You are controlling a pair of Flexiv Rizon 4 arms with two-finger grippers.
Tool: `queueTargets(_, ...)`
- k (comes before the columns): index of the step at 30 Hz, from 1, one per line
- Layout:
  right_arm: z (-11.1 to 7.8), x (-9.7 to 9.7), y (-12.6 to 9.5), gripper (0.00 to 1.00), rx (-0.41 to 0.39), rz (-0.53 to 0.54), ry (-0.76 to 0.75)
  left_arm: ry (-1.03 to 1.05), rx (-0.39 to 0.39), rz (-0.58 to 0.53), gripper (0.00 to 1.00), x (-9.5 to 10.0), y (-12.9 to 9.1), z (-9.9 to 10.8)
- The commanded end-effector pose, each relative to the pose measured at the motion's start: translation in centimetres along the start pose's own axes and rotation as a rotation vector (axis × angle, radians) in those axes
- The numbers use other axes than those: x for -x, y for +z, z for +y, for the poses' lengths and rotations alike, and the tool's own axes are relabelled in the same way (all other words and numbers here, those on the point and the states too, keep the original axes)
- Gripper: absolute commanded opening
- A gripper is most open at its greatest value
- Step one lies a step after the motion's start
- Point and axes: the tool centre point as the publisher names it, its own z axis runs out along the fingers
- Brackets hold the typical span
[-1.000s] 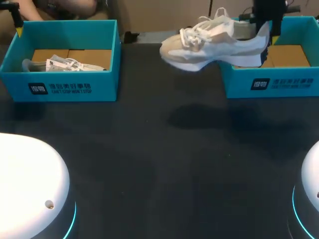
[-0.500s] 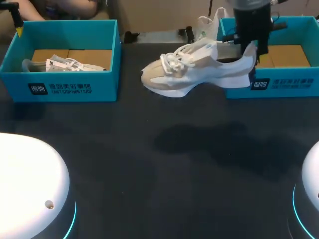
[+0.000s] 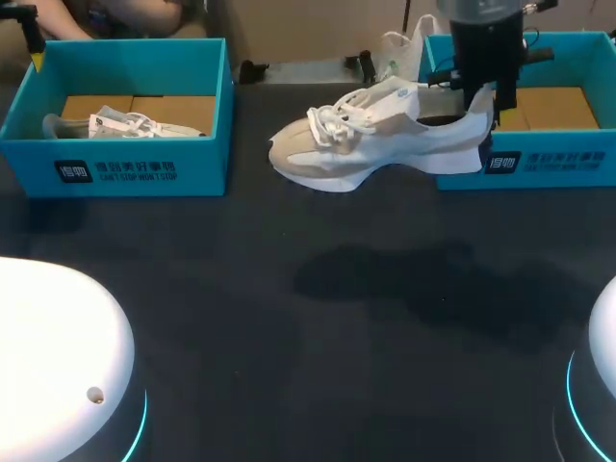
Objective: Take the shoe out of the shoebox, open the shoe tongue, remove and reinsert the insole, then place the shoe into the shoebox
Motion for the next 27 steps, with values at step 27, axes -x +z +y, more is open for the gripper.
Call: queueTargets(27, -6.6, -4.2, 4.0, 0.0, -0.06, 0.016, 0.055, 0.0, 0.0, 0.002, 1.0, 0.0, -0.1, 0.0)
